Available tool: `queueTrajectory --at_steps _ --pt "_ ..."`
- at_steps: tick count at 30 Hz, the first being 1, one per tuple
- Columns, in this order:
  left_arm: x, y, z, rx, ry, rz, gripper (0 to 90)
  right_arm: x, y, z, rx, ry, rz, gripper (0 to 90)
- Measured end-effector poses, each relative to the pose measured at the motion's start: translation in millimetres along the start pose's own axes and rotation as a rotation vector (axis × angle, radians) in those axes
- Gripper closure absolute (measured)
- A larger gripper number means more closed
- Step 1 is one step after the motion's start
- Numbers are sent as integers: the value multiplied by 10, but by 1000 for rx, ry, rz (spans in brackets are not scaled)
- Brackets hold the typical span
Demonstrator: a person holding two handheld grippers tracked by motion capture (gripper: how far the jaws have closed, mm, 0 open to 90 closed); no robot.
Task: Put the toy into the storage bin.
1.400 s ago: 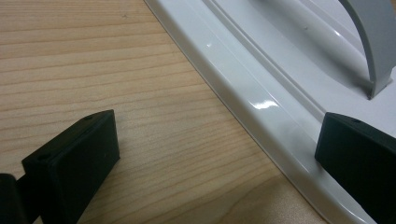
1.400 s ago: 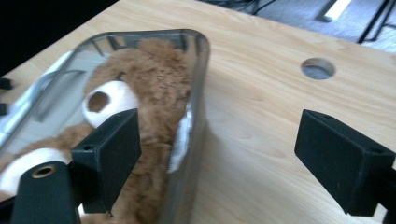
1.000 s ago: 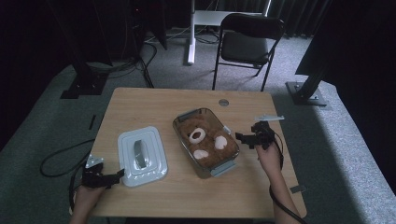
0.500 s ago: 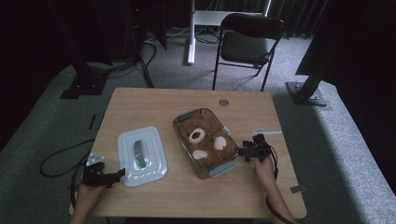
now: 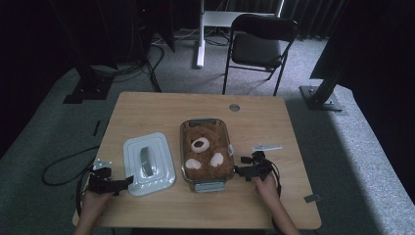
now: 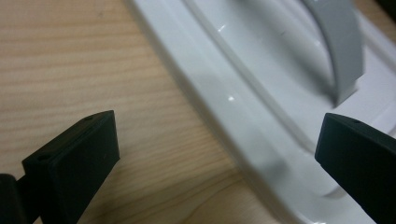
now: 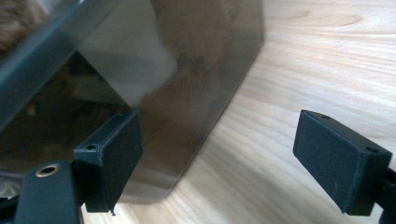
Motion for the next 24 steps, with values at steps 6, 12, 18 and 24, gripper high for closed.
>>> queueTrajectory --at_steps 6,12,18,24 --pt "-26 73 -172 17 17 -1 5 60 -90 42 -28 -11 -3 149" --pt "14 175 -411 4 44 -22 5 107 -143 53 -52 -12 14 148" --pt "161 287 -605 -31 40 -57 5 15 -84 34 -33 33 65 148" --pt "422 398 -696 -21 -17 -70 5 -38 -33 40 -23 50 105 148"
Point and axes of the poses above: each handheld gripper's, and its own axes: x roughly forward along the jaws, z roughly out of its underside, y roughly to its right, the point moved 2 cm from there along x, roughly forward along the jaws, and after that the axes turned 13 degrees about x, right-handed, at the moved point
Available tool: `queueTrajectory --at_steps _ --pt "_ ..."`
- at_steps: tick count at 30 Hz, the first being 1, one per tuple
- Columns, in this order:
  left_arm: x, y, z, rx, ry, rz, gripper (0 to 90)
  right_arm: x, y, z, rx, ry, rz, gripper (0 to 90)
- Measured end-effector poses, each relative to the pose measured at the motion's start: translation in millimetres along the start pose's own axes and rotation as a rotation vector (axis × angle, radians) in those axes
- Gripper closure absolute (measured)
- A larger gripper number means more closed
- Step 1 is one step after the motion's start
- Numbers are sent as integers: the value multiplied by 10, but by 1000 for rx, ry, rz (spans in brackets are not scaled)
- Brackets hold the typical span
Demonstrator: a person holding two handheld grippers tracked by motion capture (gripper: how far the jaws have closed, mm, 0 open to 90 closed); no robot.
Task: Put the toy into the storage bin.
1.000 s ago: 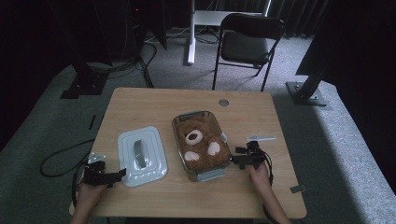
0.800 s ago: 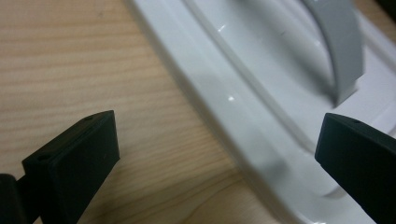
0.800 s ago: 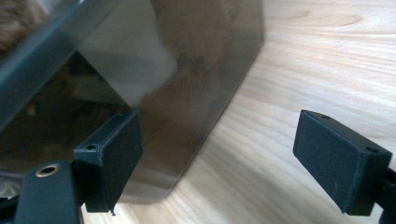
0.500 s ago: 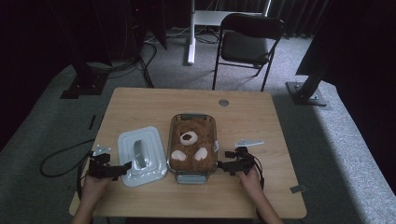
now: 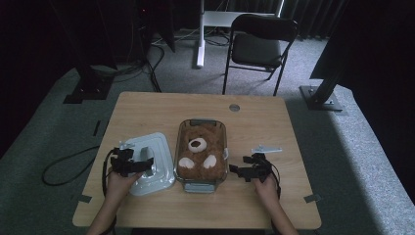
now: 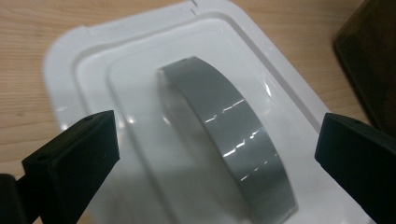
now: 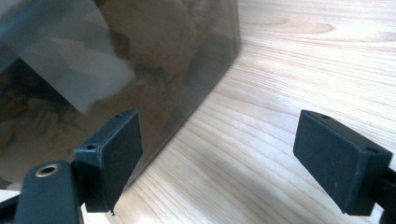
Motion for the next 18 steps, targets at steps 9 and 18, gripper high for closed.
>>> queueTrajectory --at_steps 9,18 --pt "159 68 -10 8 -16 17 69 7 49 45 3 -17 22 148" --pt "165 72 10 2 -4 45 287 -13 71 39 4 -17 36 148"
Point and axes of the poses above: each handheld gripper's, and its own axes: x roughly forward along the jaws, z roughly out of its underside, y roughly to its right, the point moved 2 cm from there along x, roughly forward along the jaws, and after that the axes turned 13 degrees about x, right-handed, at the moved point
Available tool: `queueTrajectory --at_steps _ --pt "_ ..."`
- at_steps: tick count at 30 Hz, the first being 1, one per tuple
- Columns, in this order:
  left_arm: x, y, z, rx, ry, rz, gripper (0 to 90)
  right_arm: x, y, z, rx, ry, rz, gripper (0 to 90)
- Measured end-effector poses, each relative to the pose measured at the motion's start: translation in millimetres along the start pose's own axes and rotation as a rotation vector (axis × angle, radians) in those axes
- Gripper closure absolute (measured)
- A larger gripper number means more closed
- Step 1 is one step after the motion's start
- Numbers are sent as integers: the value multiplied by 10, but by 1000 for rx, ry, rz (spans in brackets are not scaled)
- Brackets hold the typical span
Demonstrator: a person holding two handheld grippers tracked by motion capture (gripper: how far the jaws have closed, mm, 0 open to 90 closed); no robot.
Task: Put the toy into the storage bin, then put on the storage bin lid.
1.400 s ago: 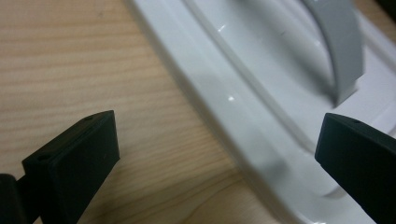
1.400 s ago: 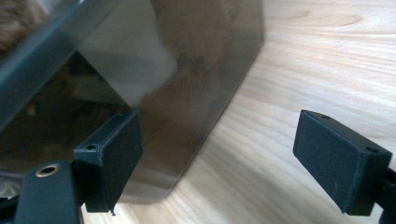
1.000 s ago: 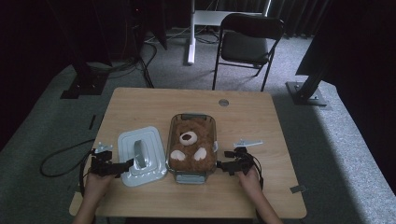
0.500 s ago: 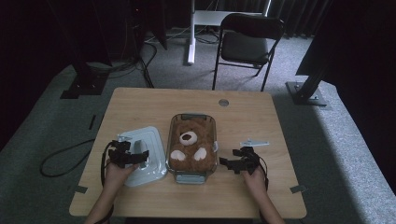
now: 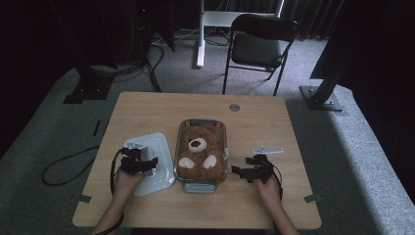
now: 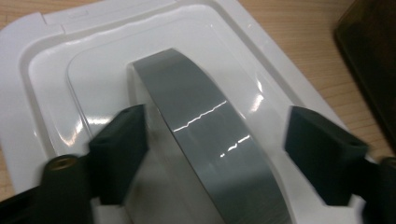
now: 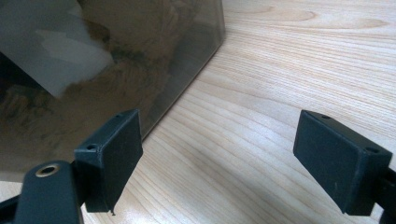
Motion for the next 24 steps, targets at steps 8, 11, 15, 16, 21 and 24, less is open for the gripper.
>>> queueTrajectory --at_steps 8,11,15,16,21,24 --pt "4 -21 31 -53 33 46 536 39 -14 31 -11 -12 -2 148" --pt "-4 -45 42 -93 51 62 597 50 -35 29 -14 -16 -7 148" --pt "-50 -87 44 -127 91 62 675 48 -75 24 -19 -12 -17 148" --pt "-64 -92 42 -129 100 63 675 52 -81 24 -21 -11 -22 149" --pt "-204 -118 6 -139 141 51 677 91 -121 42 -24 -19 -50 148" --pt "-350 -150 -34 -151 187 47 678 127 -169 46 -38 -27 -58 148"
Point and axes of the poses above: each handheld gripper's, and its own axes: x roughly forward along the jaws, z roughly out of its underside, y roughly to its right, the point moved 2 cm from there along x, roughly forward along the jaws, and after that the axes turned 13 degrees about x, right-handed, at the moved point
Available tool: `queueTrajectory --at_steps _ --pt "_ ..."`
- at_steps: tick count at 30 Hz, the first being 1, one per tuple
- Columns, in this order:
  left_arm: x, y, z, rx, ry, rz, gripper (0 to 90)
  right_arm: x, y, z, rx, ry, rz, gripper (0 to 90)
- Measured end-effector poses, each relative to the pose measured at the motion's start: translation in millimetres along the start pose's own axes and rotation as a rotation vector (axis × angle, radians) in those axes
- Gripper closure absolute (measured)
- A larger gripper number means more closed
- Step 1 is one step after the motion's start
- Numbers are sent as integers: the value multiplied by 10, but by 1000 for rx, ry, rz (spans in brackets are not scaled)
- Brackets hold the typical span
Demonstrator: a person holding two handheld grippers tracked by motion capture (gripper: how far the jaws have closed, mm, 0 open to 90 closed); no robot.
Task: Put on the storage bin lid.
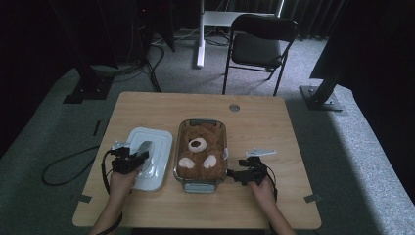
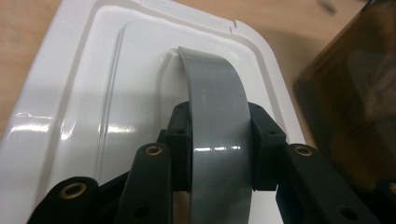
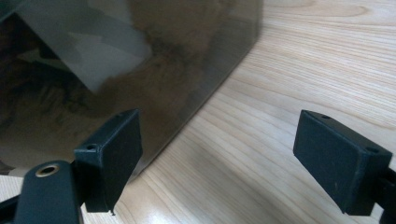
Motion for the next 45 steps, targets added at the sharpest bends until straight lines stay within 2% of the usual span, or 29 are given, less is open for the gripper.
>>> queueTrajectory --at_steps 3,4,10,14,19,22,24,28,29,30,31,34,35,37,40,41,43,45 --pt "-163 -25 -102 -3 51 -7 678 46 -49 3 -6 -1 -10 150" --pt "-211 -28 -135 -4 65 -7 678 64 -70 7 -14 1 -1 149" --pt "-514 -16 -333 11 149 3 678 129 -149 30 -21 -6 -47 149" --pt "-681 12 -471 17 188 45 678 213 -242 31 -44 -19 -51 149" --pt "-819 127 -627 55 218 84 678 341 -368 22 -74 -41 -71 139" --pt "-874 223 -687 81 230 114 678 410 -415 0 -76 -47 -72 138" --pt "-883 248 -697 86 232 123 678 426 -425 -8 -76 -49 -73 138" --pt "-861 457 -758 124 216 217 678 540 -527 -49 -84 -49 -80 137" --pt "-861 457 -758 124 216 217 678 561 -543 -57 -87 -51 -82 137" --pt "-827 528 -790 132 207 243 678 583 -561 -63 -90 -54 -83 137" --pt "-827 528 -790 132 207 243 678 604 -581 -68 -92 -56 -85 138" --pt "-767 639 -849 143 199 273 678 629 -613 -70 -104 -55 -86 137" --pt "-767 639 -849 143 199 273 678 629 -613 -70 -104 -55 -86 137" --pt "-681 798 -916 151 191 313 678 608 -604 -62 -111 -49 -75 138" --pt "-605 931 -952 164 182 335 678 573 -533 -61 -85 -41 -66 138" --pt "-605 931 -952 164 182 335 678 573 -533 -61 -85 -41 -66 138" --pt "-529 1046 -979 164 170 369 678 538 -464 -55 -69 -35 -56 138" --pt "-459 1145 -999 172 157 379 678 532 -455 -54 -67 -37 -53 138"
Point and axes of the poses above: each handheld gripper's, and its own axes: x roughly forward along the jaws, z roughly out of its underside, y roughly to its right, the point moved 2 cm from there along x, roughly forward along the jaws, and after that the axes turned 13 degrees about x, right-handed, at the moved point
